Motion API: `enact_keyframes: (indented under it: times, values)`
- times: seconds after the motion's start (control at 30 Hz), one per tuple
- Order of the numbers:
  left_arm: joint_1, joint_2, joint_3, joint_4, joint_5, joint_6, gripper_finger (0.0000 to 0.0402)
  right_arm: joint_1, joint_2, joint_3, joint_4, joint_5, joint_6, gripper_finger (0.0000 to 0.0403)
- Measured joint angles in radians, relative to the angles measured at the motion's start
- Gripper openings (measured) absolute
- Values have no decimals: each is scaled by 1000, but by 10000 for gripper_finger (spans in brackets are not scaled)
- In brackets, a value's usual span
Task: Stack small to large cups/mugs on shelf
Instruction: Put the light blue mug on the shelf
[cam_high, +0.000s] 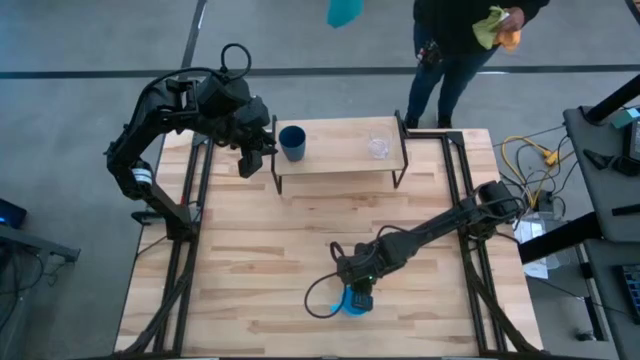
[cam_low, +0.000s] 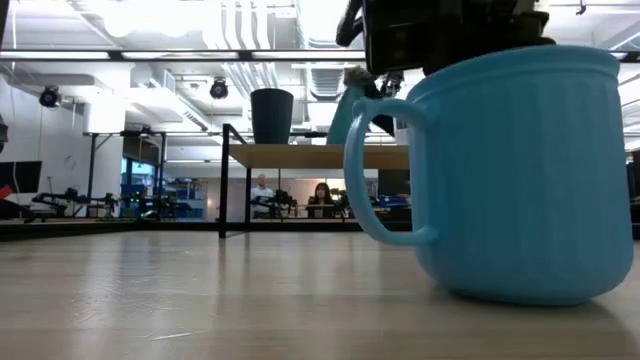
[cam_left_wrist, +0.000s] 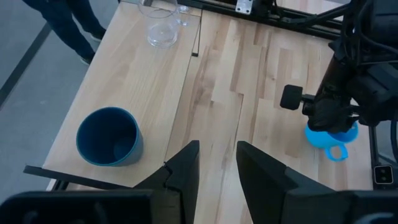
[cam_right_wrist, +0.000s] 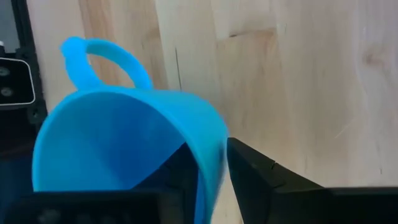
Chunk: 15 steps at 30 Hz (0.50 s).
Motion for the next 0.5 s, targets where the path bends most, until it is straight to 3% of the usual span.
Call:
enact_keyframes:
  times: [0.3, 0.5]
  values:
    - [0, 0, 0, 0, 0, 0, 93, 0, 0, -7, 12, 1, -1, 19]
    - [0, -10, 0, 0, 1, 1, 93, -1, 0, 1, 63, 1, 34, 12]
